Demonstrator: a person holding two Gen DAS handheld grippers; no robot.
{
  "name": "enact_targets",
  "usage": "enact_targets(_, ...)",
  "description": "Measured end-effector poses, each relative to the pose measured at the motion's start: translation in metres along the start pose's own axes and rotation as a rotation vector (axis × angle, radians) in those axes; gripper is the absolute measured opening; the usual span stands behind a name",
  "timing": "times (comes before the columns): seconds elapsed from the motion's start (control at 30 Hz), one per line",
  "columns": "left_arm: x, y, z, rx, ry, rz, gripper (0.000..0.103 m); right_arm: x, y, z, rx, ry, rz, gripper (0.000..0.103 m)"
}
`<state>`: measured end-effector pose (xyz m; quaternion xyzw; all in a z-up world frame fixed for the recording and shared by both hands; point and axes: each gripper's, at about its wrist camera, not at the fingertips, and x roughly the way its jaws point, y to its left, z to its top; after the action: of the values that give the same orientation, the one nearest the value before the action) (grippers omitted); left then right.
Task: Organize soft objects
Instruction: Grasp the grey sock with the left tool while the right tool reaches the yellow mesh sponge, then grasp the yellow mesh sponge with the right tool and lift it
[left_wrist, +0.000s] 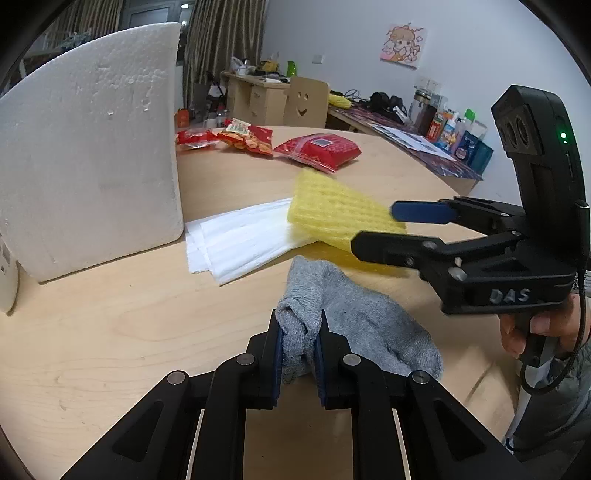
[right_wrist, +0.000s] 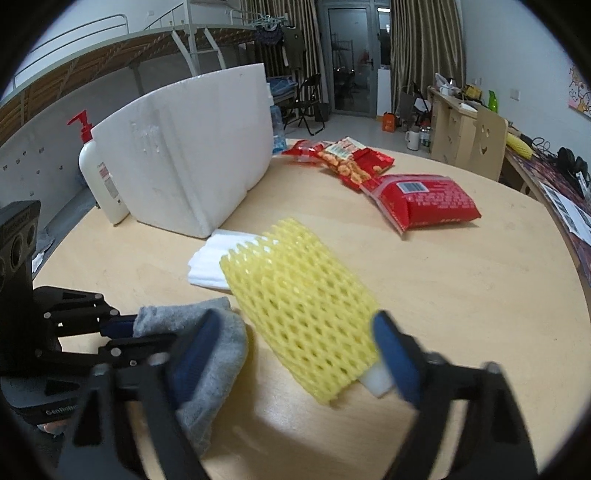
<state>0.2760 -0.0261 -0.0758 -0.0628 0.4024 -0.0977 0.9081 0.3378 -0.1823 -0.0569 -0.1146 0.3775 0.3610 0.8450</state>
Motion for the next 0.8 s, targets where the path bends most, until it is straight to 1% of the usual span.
enact_targets(0.1, 0.001, 0.0, 0.0, 0.0, 0.002, -0.001, 0.016, -0.001, 0.002, 0.0, -0.008, -0.001, 0.005, 0.062)
enact_targets(0.17, 0.001, 0.0, 0.0, -0.003, 0.0, -0.002, 0.015, -0.001, 0.005, -0.001, -0.024, 0.001, -0.005, 0.057)
enact_targets(0.37, -0.005, 0.004, -0.001, -0.019, -0.021, -0.01, 0.016, -0.005, 0.02, -0.001, -0.09, 0.004, -0.034, 0.057)
enact_targets(0.4, -0.006, 0.005, -0.002, -0.023, -0.026, -0.011, 0.016, -0.006, 0.025, -0.001, -0.11, 0.004, -0.026, 0.057)
enact_targets(0.43, -0.009, 0.006, -0.002, -0.028, -0.034, -0.011, 0.016, -0.005, 0.029, -0.001, -0.134, 0.012, -0.025, 0.057)
enact_targets(0.5, -0.011, 0.009, -0.003, -0.034, -0.044, -0.004, 0.016, 0.002, 0.034, -0.001, -0.157, 0.027, -0.05, 0.057)
enact_targets(0.57, -0.013, 0.011, -0.003, -0.04, -0.049, 0.001, 0.016, 0.011, 0.033, -0.001, -0.158, 0.056, -0.072, 0.057)
enact_targets(0.6, -0.015, 0.014, -0.004, -0.044, -0.052, -0.001, 0.016, 0.016, 0.033, -0.002, -0.164, 0.075, -0.083, 0.053)
enact_targets(0.63, -0.016, 0.015, -0.004, -0.046, -0.056, -0.001, 0.016, 0.017, 0.034, -0.002, -0.17, 0.074, -0.094, 0.047)
enact_targets(0.67, -0.017, 0.016, -0.004, -0.047, -0.061, 0.0, 0.016, 0.018, 0.033, -0.002, -0.162, 0.074, -0.094, 0.03)
enact_targets(0.7, -0.019, 0.017, -0.004, -0.049, -0.066, 0.0, 0.016, 0.018, 0.03, -0.002, -0.14, 0.074, -0.091, 0.025)
enact_targets(0.73, -0.021, 0.018, -0.005, -0.049, -0.07, -0.002, 0.016, 0.017, 0.028, -0.001, -0.125, 0.069, -0.093, 0.022)
enact_targets(0.77, -0.022, 0.018, -0.005, -0.049, -0.072, -0.001, 0.016, 0.016, 0.026, -0.001, -0.116, 0.064, -0.093, 0.014)
enact_targets(0.8, -0.023, 0.019, -0.005, -0.049, -0.076, -0.002, 0.016, 0.013, 0.022, -0.001, -0.095, 0.054, -0.08, 0.013)
